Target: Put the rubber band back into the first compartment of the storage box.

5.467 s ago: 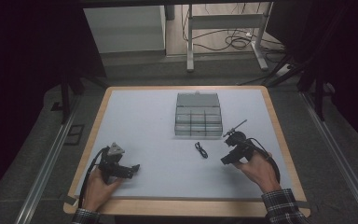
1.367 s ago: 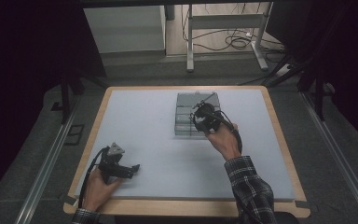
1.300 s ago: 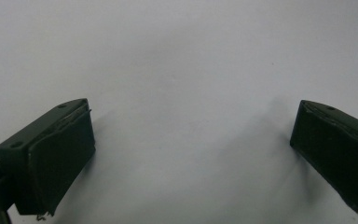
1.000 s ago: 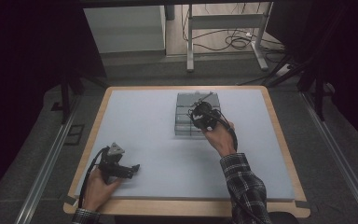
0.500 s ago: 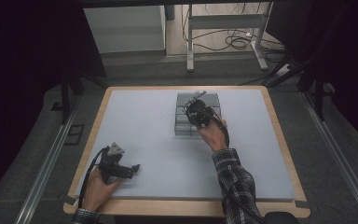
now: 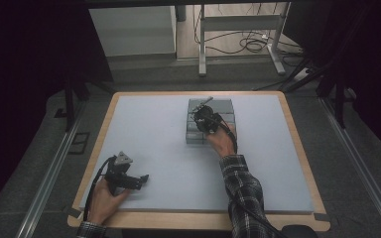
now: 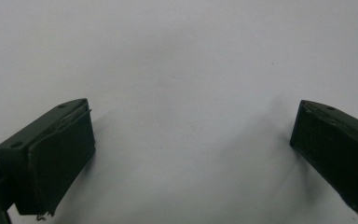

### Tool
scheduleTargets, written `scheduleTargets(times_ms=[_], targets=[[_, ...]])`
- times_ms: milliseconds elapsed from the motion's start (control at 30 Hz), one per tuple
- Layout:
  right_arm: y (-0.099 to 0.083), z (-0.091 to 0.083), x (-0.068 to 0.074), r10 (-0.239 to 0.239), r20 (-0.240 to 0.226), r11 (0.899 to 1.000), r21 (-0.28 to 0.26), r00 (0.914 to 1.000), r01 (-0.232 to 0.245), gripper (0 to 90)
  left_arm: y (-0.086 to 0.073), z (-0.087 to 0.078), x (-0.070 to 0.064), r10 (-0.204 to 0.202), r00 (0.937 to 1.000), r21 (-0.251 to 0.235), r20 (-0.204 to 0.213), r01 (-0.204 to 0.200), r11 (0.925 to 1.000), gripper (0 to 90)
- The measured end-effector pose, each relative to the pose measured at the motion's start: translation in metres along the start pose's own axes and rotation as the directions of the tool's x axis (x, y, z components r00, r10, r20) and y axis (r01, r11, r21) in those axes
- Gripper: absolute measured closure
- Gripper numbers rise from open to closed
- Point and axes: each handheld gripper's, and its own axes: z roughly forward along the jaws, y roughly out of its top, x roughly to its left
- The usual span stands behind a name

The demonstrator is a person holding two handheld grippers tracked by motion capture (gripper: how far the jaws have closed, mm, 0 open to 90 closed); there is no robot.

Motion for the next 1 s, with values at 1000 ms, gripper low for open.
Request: scheduleTargets(times_ms=[1000], targets=[[0.000,-0.021,0.000,0.034,-0.032,0.998,-0.046,0.9989,-0.036,44.0,0.000,0.000,0.000,0.000,1.0000,0.000,0.000,0.000,1.0000,0.0]])
